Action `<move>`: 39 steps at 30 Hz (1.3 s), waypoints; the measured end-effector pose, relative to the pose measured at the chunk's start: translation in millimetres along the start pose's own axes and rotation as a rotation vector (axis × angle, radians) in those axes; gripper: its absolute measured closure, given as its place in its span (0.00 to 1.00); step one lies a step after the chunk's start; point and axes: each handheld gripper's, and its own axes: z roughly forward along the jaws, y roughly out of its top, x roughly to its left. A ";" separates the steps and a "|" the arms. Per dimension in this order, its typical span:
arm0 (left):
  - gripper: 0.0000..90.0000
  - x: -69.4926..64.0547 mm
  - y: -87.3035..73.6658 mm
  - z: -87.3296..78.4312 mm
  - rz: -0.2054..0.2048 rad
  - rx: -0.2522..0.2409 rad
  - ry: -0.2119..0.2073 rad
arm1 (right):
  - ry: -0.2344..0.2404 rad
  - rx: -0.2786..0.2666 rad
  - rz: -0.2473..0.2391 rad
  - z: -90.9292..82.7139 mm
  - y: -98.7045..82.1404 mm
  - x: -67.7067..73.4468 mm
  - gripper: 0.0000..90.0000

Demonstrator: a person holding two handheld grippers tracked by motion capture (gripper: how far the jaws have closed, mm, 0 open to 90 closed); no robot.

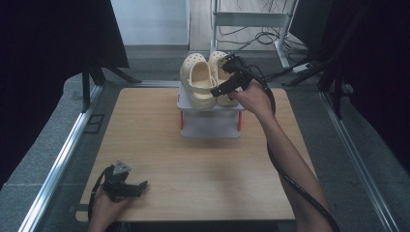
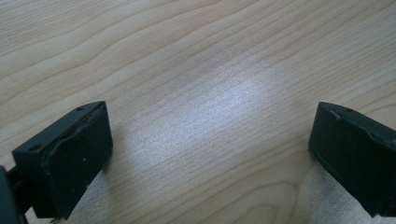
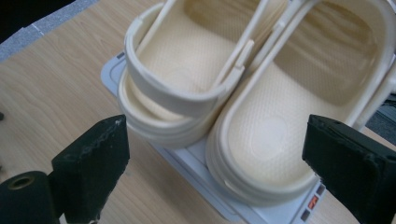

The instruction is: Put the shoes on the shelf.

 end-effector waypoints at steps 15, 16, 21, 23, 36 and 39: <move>0.00 -0.3 -0.1 0.3 -0.001 -0.004 0.004 | -0.003 -0.015 -0.035 -25.7 -44.0 -8.8 0.02; 0.00 0.0 -0.1 0.3 0.002 -0.004 0.005 | -0.004 -0.015 -0.036 -27.5 -47.3 -9.5 0.02; 0.00 -0.2 -0.1 0.4 0.000 -0.005 0.005 | -0.006 -0.015 -0.036 -36.5 -65.1 -12.9 0.01; 0.00 -0.2 -0.1 0.5 0.000 -0.006 0.006 | -0.004 -0.021 -0.037 -40.1 -72.6 -13.7 0.01; 0.00 -0.2 -0.1 0.6 0.000 -0.007 0.007 | 0.000 -0.045 -0.037 -56.4 -131.0 -12.9 0.00; 0.00 -0.3 -0.2 0.6 0.000 -0.008 0.007 | 0.001 -0.047 -0.037 -56.1 -147.7 -12.8 0.00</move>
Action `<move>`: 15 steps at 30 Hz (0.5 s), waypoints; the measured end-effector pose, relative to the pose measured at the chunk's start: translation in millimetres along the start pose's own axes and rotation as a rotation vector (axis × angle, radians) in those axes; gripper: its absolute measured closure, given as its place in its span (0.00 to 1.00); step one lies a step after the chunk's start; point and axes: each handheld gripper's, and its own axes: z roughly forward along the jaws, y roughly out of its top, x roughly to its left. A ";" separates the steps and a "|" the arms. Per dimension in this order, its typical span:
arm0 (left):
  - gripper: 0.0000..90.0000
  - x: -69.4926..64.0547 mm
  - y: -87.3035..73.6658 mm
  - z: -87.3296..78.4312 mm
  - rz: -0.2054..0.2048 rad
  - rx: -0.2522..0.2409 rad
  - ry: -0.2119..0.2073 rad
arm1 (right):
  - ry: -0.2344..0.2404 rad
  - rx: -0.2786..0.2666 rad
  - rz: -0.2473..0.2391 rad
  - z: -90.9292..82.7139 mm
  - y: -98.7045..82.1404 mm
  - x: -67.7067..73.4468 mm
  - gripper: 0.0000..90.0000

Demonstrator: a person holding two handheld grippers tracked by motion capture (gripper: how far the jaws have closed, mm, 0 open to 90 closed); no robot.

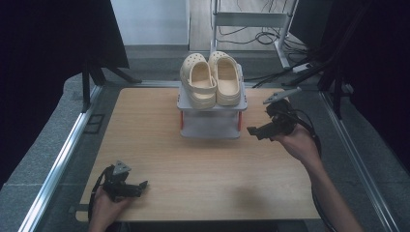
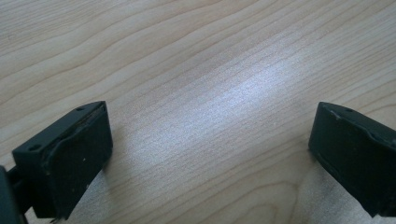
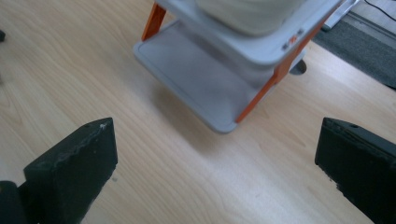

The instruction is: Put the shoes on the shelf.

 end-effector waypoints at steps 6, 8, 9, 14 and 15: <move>0.00 0.1 0.1 -0.1 0.000 0.001 -0.001 | -0.001 -0.002 -0.007 5.1 -32.9 1.4 0.00; 0.00 0.0 0.0 0.0 0.000 0.000 0.000 | -0.007 0.000 -0.005 8.3 -42.8 2.2 0.00; 0.00 0.0 0.0 0.0 0.000 0.000 0.000 | -0.009 -0.003 -0.001 10.3 -47.9 2.9 0.00; 0.00 -0.1 0.0 0.0 -0.002 0.000 0.000 | -0.021 0.003 0.005 22.0 -72.4 7.7 0.00; 0.00 -0.2 0.0 0.0 -0.003 0.000 0.000 | -0.019 0.001 0.007 24.6 -77.1 9.0 0.00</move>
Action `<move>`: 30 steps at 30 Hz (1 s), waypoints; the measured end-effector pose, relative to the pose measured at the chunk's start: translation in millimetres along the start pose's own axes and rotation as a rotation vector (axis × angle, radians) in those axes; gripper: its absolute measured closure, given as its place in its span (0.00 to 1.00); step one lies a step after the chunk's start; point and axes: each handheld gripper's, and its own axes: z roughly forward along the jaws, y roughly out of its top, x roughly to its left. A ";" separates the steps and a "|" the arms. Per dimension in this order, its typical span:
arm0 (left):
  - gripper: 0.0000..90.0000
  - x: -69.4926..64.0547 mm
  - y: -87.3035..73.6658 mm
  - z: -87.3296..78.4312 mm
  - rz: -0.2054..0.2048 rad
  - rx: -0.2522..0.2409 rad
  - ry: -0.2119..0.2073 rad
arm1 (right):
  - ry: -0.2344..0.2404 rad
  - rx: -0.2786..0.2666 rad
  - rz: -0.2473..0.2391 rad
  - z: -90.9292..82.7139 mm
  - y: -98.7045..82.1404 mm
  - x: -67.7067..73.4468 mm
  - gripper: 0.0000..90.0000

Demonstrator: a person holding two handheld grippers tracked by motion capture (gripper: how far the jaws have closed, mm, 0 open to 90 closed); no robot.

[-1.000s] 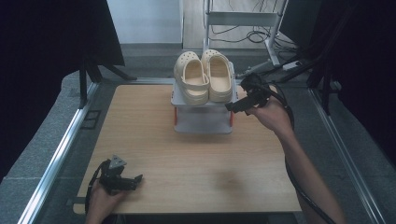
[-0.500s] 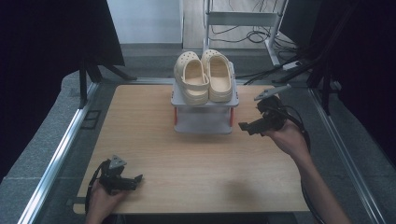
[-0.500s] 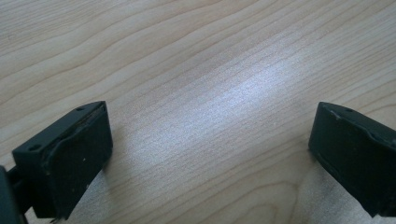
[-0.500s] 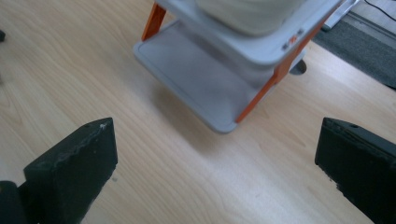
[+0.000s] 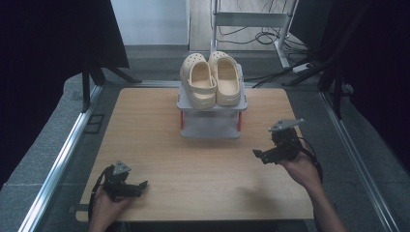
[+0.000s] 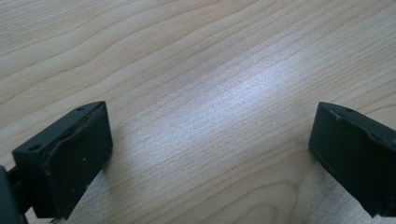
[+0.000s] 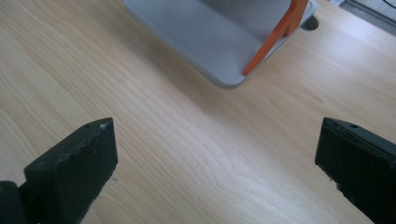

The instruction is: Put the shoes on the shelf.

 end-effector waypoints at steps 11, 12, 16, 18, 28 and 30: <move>0.00 0.1 0.0 -0.2 0.002 0.002 0.000 | 0.020 -0.011 0.070 33.2 -50.5 11.3 0.00; 0.00 -0.1 0.0 -0.1 0.000 0.001 0.000 | 0.021 -0.008 0.073 36.5 -55.1 11.8 0.00; 0.00 0.0 0.0 -0.1 0.001 0.002 0.000 | 0.018 -0.008 0.102 47.5 -73.8 13.1 0.00; 0.00 0.0 0.0 -0.1 0.001 0.002 0.000 | 0.017 -0.012 0.119 52.9 -82.8 13.8 0.00; 0.00 -0.1 0.1 -0.1 0.000 0.001 0.001 | -0.016 0.007 0.136 76.1 -113.8 20.0 0.00; 0.00 -0.2 0.1 -0.1 0.000 0.002 0.001 | -0.020 -0.008 0.137 76.3 -115.7 20.4 0.00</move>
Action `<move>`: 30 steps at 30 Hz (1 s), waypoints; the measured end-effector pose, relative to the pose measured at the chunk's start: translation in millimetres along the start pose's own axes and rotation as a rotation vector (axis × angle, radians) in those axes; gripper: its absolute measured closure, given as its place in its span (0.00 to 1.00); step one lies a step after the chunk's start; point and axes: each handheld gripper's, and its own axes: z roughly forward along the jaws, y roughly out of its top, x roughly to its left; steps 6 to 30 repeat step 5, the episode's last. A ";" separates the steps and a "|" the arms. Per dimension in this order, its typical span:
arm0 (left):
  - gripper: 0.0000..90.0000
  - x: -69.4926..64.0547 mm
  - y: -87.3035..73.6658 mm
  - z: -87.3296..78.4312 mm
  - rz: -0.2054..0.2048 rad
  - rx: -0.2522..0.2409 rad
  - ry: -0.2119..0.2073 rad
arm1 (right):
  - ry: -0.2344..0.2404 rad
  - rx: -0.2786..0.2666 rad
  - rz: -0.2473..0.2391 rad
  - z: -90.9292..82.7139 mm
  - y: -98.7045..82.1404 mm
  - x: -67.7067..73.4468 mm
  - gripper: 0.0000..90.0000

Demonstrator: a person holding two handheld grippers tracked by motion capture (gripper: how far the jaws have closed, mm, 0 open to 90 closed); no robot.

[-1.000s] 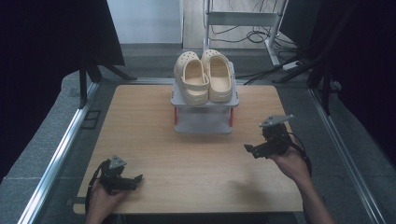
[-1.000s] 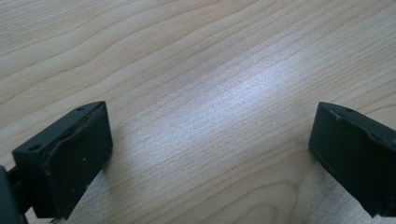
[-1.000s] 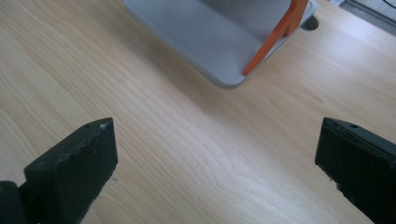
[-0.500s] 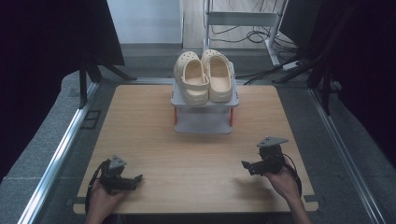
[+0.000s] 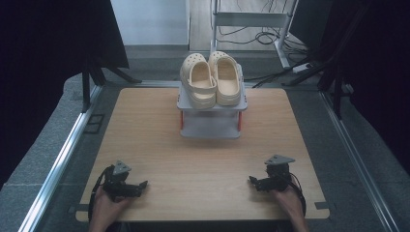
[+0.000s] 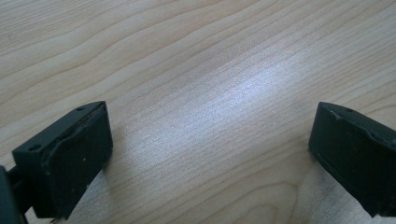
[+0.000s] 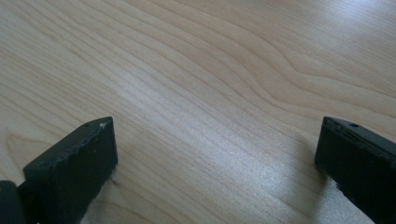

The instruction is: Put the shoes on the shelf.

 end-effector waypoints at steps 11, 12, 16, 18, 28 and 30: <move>0.00 -0.2 0.0 0.1 0.000 0.000 0.002 | -0.002 -0.001 0.001 0.0 -0.5 0.4 0.00; 0.00 -0.2 0.0 0.1 0.000 0.000 0.002 | -0.002 -0.001 0.001 0.0 -0.5 0.4 0.00; 0.00 -0.2 0.0 0.1 0.000 0.000 0.002 | -0.002 -0.001 0.001 0.0 -0.5 0.4 0.00; 0.00 -0.2 0.0 0.1 0.000 0.000 0.002 | -0.002 -0.001 0.001 0.0 -0.5 0.4 0.00; 0.00 -0.2 0.0 0.1 0.000 0.000 0.002 | -0.002 -0.001 0.001 0.0 -0.5 0.4 0.00; 0.00 -0.2 0.0 0.1 0.000 0.000 0.002 | -0.002 -0.001 0.001 0.0 -0.5 0.4 0.00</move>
